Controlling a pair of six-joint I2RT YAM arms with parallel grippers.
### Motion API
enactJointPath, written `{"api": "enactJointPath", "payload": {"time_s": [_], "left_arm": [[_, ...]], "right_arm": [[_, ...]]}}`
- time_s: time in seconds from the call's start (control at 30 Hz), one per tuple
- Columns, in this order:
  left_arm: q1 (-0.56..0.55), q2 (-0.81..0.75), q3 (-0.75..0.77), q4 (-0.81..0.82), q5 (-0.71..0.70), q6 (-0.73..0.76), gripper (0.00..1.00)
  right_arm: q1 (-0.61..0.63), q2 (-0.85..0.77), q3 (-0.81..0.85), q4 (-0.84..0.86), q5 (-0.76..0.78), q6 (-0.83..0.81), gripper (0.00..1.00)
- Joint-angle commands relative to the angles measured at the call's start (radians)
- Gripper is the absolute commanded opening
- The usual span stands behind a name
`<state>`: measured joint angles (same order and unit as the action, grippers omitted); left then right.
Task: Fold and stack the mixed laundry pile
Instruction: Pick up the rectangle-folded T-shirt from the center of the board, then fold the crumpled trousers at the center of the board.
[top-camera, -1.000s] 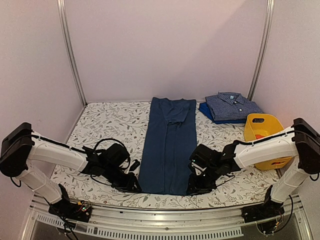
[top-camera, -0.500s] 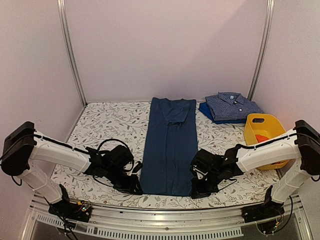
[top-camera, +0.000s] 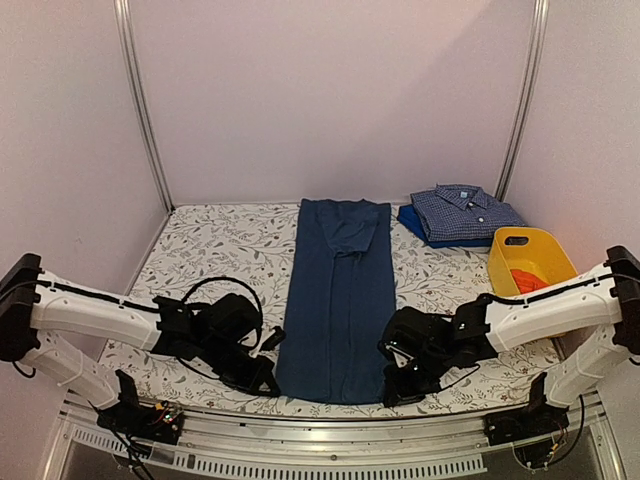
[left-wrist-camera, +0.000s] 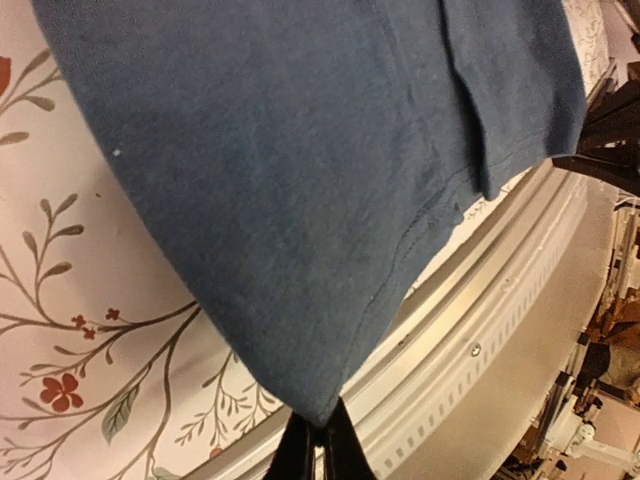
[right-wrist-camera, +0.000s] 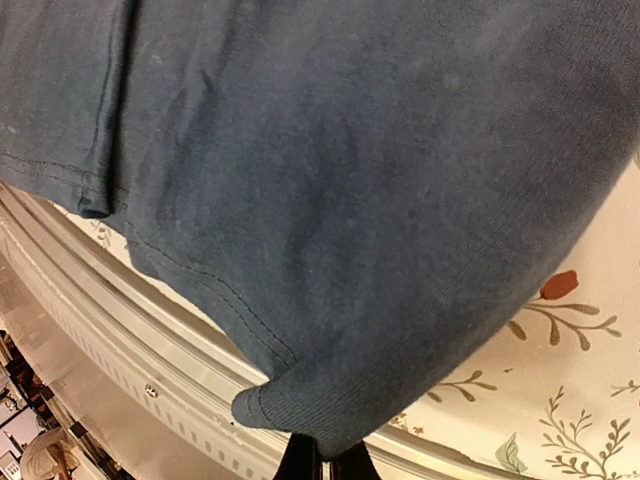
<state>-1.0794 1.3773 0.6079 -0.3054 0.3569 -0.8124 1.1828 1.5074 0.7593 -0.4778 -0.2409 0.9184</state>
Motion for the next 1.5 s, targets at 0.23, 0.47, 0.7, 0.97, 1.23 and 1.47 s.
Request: {"api": "enactJointPath", "payload": {"time_s": [0.23, 0.47, 0.7, 0.97, 1.23, 1.47], "left_arm": [[0.109, 0.047, 0.153, -0.041, -0.03, 0.136, 0.0], [0.276, 0.21, 0.331, -0.031, -0.008, 0.262, 0.0], [0.462, 0.434, 0.576, -0.043, 0.007, 0.374, 0.0], [0.586, 0.676, 0.873, -0.066, 0.037, 0.415, 0.0], [0.63, 0.854, 1.081, -0.076, 0.057, 0.393, 0.0], [0.637, 0.949, 1.179, -0.077, 0.061, 0.367, 0.0]], "right_arm": [[-0.086, -0.026, 0.134, -0.058, 0.12, -0.099, 0.0], [-0.273, 0.018, 0.223, -0.052, 0.132, -0.266, 0.0], [-0.489, 0.177, 0.373, 0.01, 0.097, -0.451, 0.0], [-0.643, 0.425, 0.658, 0.026, 0.053, -0.581, 0.0], [-0.71, 0.608, 0.846, 0.025, 0.002, -0.637, 0.0], [-0.733, 0.685, 0.9, 0.035, -0.012, -0.641, 0.0]]}}
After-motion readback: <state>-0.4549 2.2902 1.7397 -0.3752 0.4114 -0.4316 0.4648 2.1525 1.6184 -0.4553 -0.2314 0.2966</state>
